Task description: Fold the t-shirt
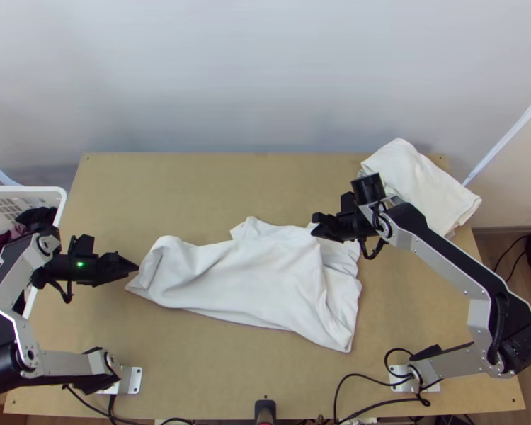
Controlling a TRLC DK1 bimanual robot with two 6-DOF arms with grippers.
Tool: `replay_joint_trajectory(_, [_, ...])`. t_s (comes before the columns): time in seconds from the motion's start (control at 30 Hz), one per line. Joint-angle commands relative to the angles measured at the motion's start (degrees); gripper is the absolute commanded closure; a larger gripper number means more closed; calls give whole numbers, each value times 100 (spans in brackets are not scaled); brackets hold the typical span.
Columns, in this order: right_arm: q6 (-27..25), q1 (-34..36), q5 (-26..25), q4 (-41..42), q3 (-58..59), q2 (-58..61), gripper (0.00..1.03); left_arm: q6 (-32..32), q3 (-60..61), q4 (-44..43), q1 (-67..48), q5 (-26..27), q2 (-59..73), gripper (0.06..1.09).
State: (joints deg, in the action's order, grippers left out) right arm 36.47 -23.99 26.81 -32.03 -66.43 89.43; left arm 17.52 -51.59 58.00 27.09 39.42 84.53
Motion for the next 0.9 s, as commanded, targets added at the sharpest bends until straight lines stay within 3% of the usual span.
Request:
replay_joint_trajectory(0.0, [150, -45, -18, -14, -115, -180, 100, -117, 88, -166, -125, 4, 195, 42])
replay_joint_trajectory(0.4, [150, -36, -18, -22, -71, -215, 100, -513, -114, -386, -573, 4, 494, 42])
replay_joint_trajectory(0.53, [141, -36, -18, -14, -80, -206, 100, -600, -140, -394, -705, 13, 468, 47])
replay_joint_trajectory(0.8, [115, -27, -18, -14, -89, -189, 100, -750, -220, -456, -846, 13, 415, 48])
replay_joint_trajectory(0.87, [115, -27, -18, -14, -71, -189, 100, -882, -202, -632, -846, 13, 327, 64])
